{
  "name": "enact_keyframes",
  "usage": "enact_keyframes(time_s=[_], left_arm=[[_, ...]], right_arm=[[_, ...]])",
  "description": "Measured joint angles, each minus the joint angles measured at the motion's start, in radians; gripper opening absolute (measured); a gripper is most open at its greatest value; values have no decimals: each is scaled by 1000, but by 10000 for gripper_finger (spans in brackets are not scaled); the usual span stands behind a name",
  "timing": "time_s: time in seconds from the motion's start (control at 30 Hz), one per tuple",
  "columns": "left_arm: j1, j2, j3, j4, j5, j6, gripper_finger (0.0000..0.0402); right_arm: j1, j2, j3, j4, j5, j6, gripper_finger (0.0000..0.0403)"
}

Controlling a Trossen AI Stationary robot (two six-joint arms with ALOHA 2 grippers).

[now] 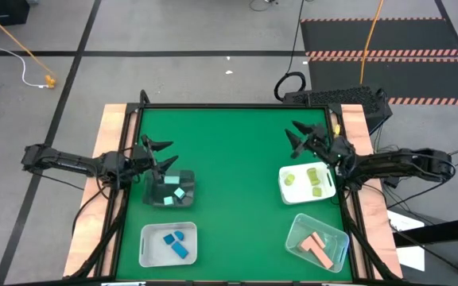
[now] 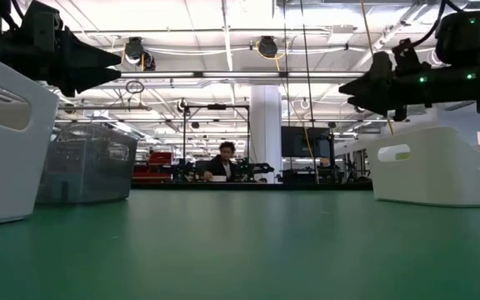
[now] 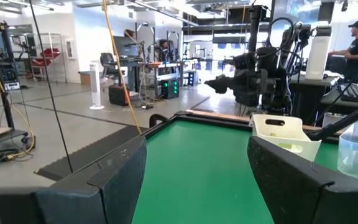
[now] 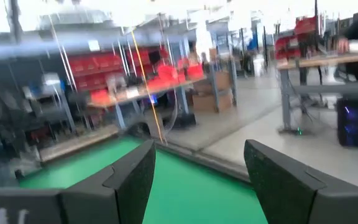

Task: Sort & place blocks by color
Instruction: Return to Home Position

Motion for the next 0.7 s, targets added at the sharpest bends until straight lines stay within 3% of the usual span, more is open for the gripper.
enact_keyframes(time_s=[0.7], left_arm=[[0, 0, 0, -1, 0, 0, 286]], right_arm=[[0, 0, -15, -56, 25, 11, 238]])
